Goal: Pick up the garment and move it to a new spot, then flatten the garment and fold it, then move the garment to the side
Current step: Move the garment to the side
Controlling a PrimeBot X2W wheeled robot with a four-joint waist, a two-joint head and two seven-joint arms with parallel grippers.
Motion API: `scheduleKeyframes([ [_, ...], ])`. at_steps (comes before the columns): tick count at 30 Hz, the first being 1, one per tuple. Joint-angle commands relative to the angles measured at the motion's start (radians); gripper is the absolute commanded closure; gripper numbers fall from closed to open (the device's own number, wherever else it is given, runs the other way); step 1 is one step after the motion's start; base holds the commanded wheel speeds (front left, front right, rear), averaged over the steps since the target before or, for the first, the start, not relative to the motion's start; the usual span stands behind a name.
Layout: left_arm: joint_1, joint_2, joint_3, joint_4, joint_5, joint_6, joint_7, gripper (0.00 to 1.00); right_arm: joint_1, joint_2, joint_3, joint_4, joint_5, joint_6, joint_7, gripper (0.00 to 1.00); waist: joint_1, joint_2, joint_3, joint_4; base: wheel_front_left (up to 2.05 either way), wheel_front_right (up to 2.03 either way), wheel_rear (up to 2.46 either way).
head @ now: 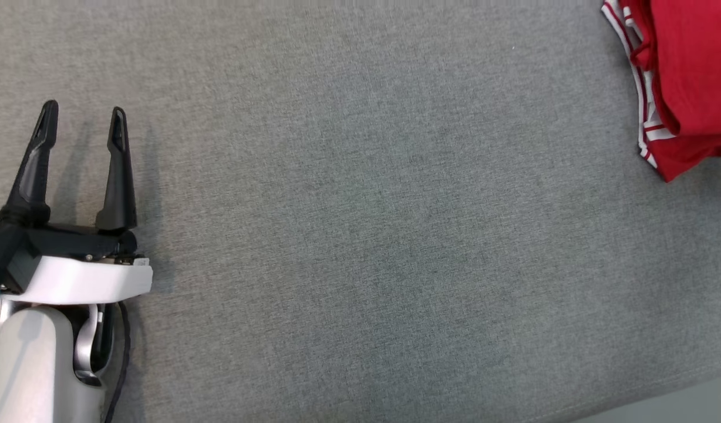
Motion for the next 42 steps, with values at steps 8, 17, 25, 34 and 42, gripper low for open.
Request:
scheduleKeyframes([
  [8,0.044,-0.025,0.013,0.022,-0.039,0.014,-0.022,0.00,0.124,0.156,0.055,-0.116,-0.047,0.000,-0.028,0.00,0.0000,0.0000,-0.102,0.059,0.00,0.00,0.00],
  [17,0.126,-0.053,0.029,0.064,-0.070,0.027,-0.040,0.00,0.255,0.268,0.087,-0.180,-0.102,0.000,-0.026,0.00,0.0000,0.0000,-0.211,0.133,0.00,0.00,0.00],
  [25,0.198,-0.071,0.011,0.096,-0.085,0.011,-0.048,0.00,0.359,0.282,0.092,-0.215,-0.125,0.000,0.017,0.00,0.0000,0.0000,-0.311,0.177,0.00,0.00,0.00],
  [34,0.275,-0.070,0.001,0.113,-0.096,0.005,-0.042,0.00,0.480,0.278,0.076,-0.271,-0.131,0.000,0.060,0.00,0.0000,0.0000,-0.407,0.180,0.00,0.00,0.00],
  [42,0.349,-0.061,-0.014,0.101,-0.091,0.011,-0.013,0.00,0.571,0.291,0.057,-0.322,-0.138,0.000,0.099,0.00,0.0000,0.0000,-0.480,0.177,0.00,0.00,0.00],
])
